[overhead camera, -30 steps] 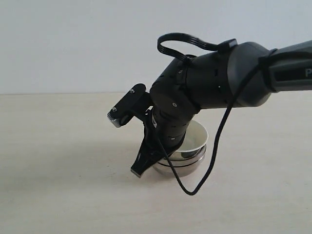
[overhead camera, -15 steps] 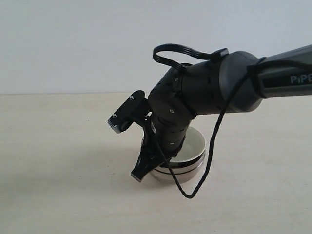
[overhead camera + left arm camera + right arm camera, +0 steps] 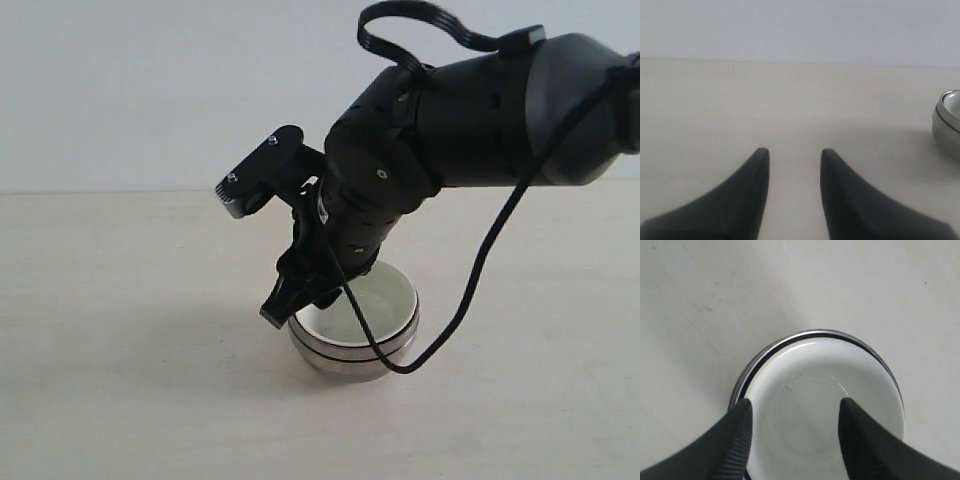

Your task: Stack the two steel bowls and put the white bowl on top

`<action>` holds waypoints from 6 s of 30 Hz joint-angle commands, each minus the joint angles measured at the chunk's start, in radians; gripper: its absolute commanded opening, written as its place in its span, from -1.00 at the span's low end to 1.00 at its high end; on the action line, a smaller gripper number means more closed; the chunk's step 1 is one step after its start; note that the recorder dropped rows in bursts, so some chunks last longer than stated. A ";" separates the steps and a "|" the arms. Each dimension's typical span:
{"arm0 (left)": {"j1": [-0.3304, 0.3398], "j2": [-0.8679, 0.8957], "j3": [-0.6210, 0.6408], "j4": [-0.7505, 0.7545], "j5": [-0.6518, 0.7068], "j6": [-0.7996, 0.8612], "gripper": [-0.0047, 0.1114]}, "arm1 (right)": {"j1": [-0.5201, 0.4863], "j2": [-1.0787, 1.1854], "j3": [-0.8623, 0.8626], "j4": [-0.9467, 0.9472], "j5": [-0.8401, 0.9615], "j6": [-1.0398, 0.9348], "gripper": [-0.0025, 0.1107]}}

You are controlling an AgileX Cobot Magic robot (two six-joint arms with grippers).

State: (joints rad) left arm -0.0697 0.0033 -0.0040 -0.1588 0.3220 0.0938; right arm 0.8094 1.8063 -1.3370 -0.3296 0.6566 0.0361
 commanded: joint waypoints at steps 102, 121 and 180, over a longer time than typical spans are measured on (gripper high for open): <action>0.003 -0.003 0.004 -0.001 -0.007 0.003 -0.36 | -0.161 -1.476 0.069 0.006 0.319 0.212 -0.96; 0.003 -0.003 0.004 -0.001 -0.007 0.003 -0.36 | -0.565 -1.806 0.090 0.301 0.243 0.045 -0.96; 0.003 -0.003 0.004 -0.001 -0.007 0.003 -0.36 | -0.710 -1.806 1.337 0.548 -0.533 0.007 -0.96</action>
State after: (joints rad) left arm -0.0697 0.0033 -0.0040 -0.1588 0.3220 0.0938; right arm 0.1015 0.0054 -0.0051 0.2226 0.1123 0.0562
